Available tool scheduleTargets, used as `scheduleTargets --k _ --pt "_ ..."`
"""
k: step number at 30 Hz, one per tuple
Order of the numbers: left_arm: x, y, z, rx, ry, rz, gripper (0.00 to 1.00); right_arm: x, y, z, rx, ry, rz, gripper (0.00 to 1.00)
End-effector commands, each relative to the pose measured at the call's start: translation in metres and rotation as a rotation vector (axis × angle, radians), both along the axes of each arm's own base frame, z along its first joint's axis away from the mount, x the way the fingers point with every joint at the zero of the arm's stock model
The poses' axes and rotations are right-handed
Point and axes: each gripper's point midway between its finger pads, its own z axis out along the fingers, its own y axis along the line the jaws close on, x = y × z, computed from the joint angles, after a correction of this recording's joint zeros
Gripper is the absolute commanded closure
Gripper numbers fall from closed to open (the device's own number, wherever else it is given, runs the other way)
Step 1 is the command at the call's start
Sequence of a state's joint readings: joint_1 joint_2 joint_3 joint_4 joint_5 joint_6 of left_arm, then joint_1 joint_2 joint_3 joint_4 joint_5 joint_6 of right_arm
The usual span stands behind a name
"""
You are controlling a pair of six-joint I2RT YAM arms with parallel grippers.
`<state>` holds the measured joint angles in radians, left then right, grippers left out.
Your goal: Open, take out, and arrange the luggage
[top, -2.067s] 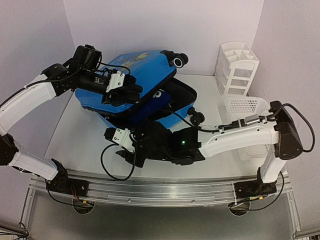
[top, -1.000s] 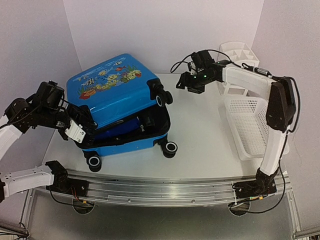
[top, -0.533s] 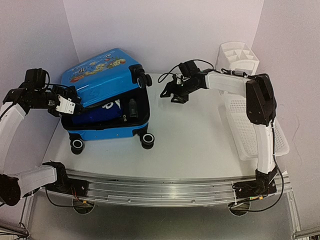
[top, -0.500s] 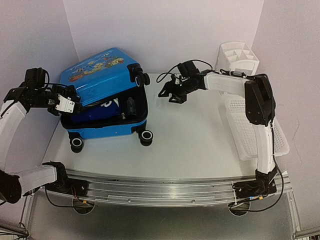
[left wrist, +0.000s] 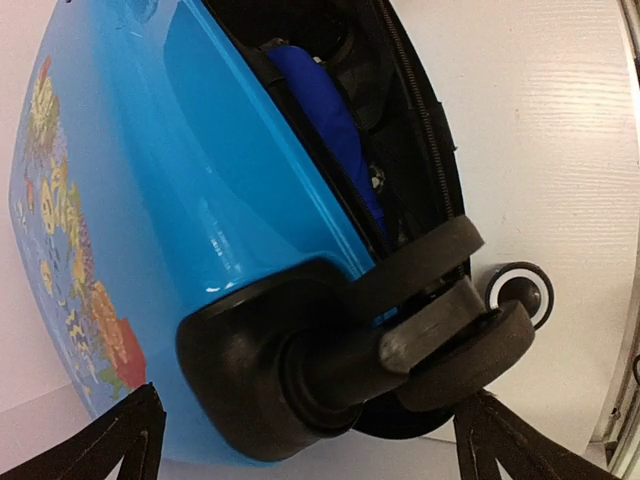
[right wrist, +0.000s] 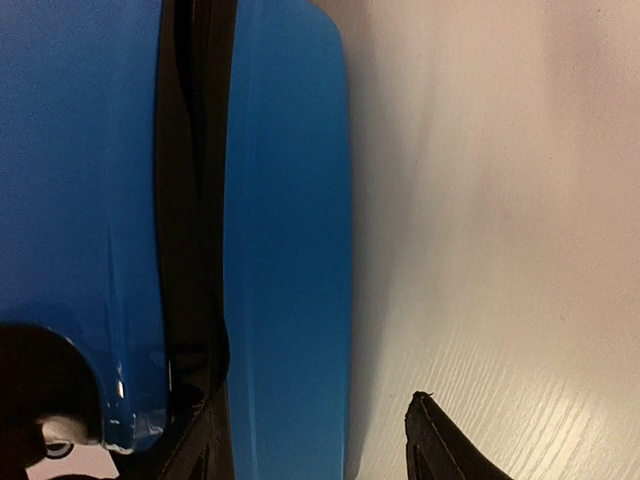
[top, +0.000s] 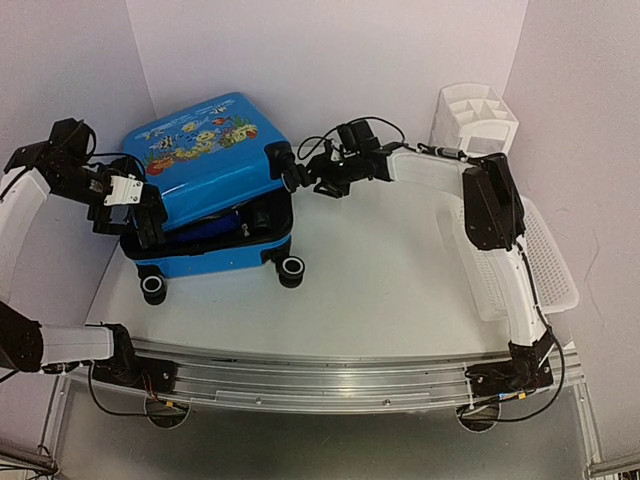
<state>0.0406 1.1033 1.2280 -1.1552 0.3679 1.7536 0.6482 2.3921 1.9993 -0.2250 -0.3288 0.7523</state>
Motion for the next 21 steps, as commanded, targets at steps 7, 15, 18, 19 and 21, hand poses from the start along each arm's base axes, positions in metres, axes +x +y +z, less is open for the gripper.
scheduleTargets --k 7,15,18,19,21 --pt "0.074 -0.094 0.086 -0.342 -0.102 0.243 0.04 0.044 -0.035 -0.017 0.049 0.065 -0.133 0.48" --pt "0.09 -0.207 0.081 -0.482 0.099 0.248 0.1 0.047 -0.033 0.034 0.127 -0.029 -0.048 0.39" --pt "0.097 -0.236 0.094 -0.714 0.25 0.372 0.09 0.053 -0.03 0.045 0.196 -0.031 -0.079 0.32" --pt "0.097 -0.242 0.097 -0.776 0.303 0.401 0.09 0.057 -0.029 0.049 0.22 -0.028 -0.098 0.29" --pt "0.098 -0.253 0.099 -0.876 0.388 0.45 0.09 0.067 -0.027 0.061 0.312 -0.014 -0.134 0.2"
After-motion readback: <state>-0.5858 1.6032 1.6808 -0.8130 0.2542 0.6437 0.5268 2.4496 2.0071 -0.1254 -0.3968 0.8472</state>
